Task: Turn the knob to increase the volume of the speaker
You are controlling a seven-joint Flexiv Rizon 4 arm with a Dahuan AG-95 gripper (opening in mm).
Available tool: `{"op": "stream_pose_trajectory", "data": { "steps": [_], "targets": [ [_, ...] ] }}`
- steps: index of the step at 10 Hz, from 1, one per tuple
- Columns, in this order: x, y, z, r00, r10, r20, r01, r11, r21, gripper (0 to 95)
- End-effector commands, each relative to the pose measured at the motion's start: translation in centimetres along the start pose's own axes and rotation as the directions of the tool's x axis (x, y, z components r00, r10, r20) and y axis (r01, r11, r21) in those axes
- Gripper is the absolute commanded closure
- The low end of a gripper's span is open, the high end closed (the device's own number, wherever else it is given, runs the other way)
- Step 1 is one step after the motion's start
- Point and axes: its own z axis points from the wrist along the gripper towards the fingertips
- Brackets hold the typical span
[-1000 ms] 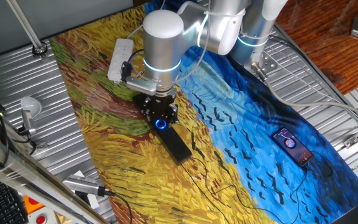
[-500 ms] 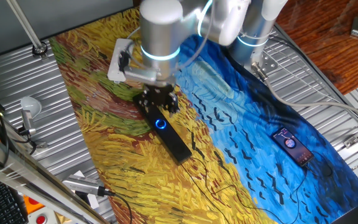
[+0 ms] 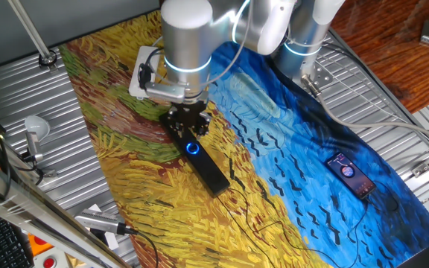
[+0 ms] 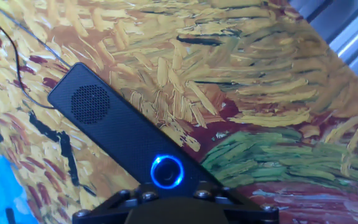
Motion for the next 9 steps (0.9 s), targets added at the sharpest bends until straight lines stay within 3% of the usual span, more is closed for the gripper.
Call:
{"op": "stream_pose_trajectory", "data": {
  "steps": [1, 3, 6, 8, 9],
  "targets": [
    [-0.1, 0.0, 0.0, 0.996, 0.072, -0.053, -0.071, 0.997, 0.024, 95.0],
    [-0.1, 0.0, 0.0, 0.992, 0.100, -0.073, -0.098, 0.995, 0.037, 95.0],
    [1.3, -4.3, 0.9, 0.997, 0.002, -0.078, 0.000, 1.000, 0.019, 95.0],
    [2.2, -8.5, 1.7, 0.994, -0.076, -0.080, 0.077, 0.997, 0.009, 95.0],
    [2.4, -9.4, 1.7, 0.993, -0.083, -0.079, 0.084, 0.996, 0.007, 95.0]
  ]
}}
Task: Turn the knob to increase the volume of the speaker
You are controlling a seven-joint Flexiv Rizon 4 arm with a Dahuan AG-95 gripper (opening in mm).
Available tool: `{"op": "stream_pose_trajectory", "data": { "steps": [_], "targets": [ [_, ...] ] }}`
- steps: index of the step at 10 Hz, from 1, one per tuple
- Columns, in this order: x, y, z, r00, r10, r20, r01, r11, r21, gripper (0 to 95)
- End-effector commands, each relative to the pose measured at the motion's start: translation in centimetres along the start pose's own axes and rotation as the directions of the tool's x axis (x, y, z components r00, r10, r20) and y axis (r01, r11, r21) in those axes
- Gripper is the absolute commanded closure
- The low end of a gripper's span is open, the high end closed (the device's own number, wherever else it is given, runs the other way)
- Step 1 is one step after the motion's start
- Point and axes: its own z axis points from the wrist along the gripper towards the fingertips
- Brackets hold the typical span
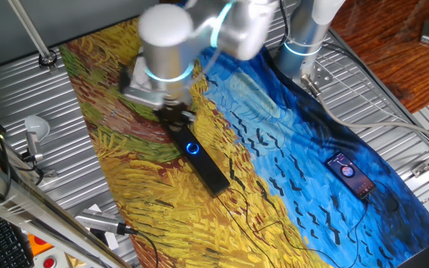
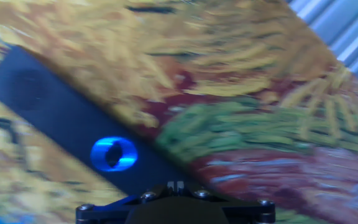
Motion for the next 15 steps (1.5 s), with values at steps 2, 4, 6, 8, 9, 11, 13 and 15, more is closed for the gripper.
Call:
{"op": "stream_pose_trajectory", "data": {
  "steps": [2, 4, 6, 8, 9, 11, 13, 15],
  "targets": [
    [0.1, -1.4, -0.1, 0.988, -0.148, 0.044, 0.150, 0.988, -0.033, 95.0],
    [0.1, -1.4, -0.1, 0.991, -0.129, 0.033, 0.129, 0.991, -0.027, 95.0],
    [0.1, -1.4, -0.1, 0.999, -0.040, 0.014, 0.040, 0.999, -0.016, 95.0],
    [0.3, -1.5, 0.1, 1.000, 0.008, 0.013, -0.008, 1.000, -0.014, 95.0],
    [0.6, -2.0, 0.2, 1.000, -0.003, 0.011, 0.004, 1.000, -0.012, 95.0],
    [2.3, -3.9, 0.3, 0.998, -0.061, 0.012, 0.061, 0.998, -0.013, 95.0],
    [3.4, -4.7, 0.0, 0.996, -0.087, 0.017, 0.087, 0.996, -0.015, 95.0],
    [3.6, -4.7, 0.0, 0.997, -0.074, 0.013, 0.075, 0.997, -0.011, 95.0]
  ]
}}
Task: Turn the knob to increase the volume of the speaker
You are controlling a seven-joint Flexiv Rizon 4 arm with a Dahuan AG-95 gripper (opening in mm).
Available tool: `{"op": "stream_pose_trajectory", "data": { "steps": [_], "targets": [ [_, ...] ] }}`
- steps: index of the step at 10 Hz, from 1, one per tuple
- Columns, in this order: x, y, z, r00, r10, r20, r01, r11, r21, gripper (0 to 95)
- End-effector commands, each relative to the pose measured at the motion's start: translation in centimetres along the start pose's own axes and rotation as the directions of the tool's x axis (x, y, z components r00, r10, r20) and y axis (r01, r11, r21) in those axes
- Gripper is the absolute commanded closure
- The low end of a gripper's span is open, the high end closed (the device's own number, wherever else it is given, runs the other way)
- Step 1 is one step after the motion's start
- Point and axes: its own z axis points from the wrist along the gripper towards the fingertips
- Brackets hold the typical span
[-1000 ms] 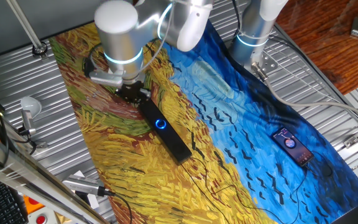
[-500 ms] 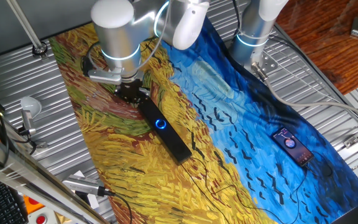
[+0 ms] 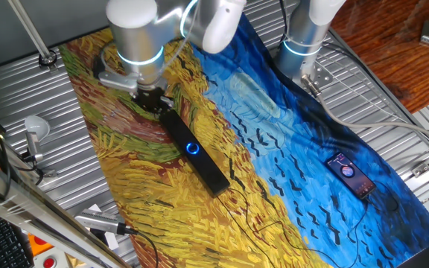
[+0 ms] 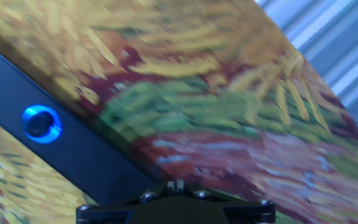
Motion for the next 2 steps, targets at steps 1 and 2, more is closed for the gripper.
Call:
{"op": "stream_pose_trajectory", "data": {
  "steps": [1, 2],
  "targets": [
    [0.00, 0.00, 0.06, 0.999, -0.035, 0.013, 0.035, 0.999, -0.009, 95.0],
    [0.00, -0.02, 0.12, 0.999, -0.033, 0.012, 0.033, 0.999, -0.008, 95.0]
  ]
}}
